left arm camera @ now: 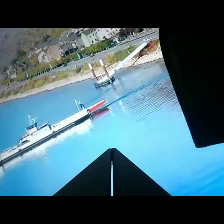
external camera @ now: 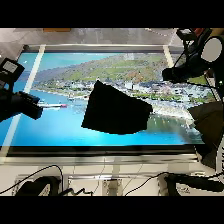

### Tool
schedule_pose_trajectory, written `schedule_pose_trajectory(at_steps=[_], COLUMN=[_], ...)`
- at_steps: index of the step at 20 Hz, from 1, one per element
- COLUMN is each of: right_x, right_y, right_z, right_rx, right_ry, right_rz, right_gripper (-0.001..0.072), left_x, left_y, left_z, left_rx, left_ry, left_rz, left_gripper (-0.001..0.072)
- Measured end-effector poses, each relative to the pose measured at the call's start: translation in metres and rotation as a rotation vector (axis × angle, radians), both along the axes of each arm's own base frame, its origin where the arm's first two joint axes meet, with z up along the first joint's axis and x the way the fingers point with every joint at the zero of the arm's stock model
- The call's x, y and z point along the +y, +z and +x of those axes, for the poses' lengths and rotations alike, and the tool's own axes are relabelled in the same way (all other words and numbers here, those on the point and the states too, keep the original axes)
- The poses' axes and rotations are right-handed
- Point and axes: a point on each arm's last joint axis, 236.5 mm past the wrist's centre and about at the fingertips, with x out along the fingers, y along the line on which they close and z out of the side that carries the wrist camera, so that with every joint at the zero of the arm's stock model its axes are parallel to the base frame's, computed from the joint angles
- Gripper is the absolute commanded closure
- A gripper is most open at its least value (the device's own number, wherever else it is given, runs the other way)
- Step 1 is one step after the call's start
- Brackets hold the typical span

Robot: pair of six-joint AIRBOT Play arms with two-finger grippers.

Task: Fold the clothes and pants, and hang the long-sleeved shirts on hangers.

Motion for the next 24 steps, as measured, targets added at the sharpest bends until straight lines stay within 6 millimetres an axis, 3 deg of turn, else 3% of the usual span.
schedule_pose_trajectory(at_steps=[6, 9, 14, 20, 24], right_x=[-0.004, -0.009, -0.029, -0.016, 0.002], right_y=[0.008, 0.001, -0.041, -0.092, -0.141], right_z=[0.016, 0.017, 0.006, -0.032, -0.067], right_rx=[-0.074, -0.060, 0.064, 0.205, 0.314], right_ry=[0.043, 0.105, 0.130, 0.228, 0.231], right_rz=[-0.040, -0.091, -0.067, 0.216, 0.414], right_gripper=[0.0676, 0.0676, 0.0676, 0.0677, 0.0653], left_x=[0.000, 0.000, 0.000, 0.000, 0.000], left_y=[0.000, 0.000, 0.000, 0.000, 0.000], left_z=[0.000, 0.000, 0.000, 0.000, 0.000], left_rx=[0.000, 0.000, 0.001, 0.000, 0.000], left_ry=[0.000, 0.000, 0.000, 0.000, 0.000], left_rz=[0.000, 0.000, 0.000, 0.000, 0.000], left_gripper=[0.0689, 0.0689, 0.0689, 0.0689, 0.0689])
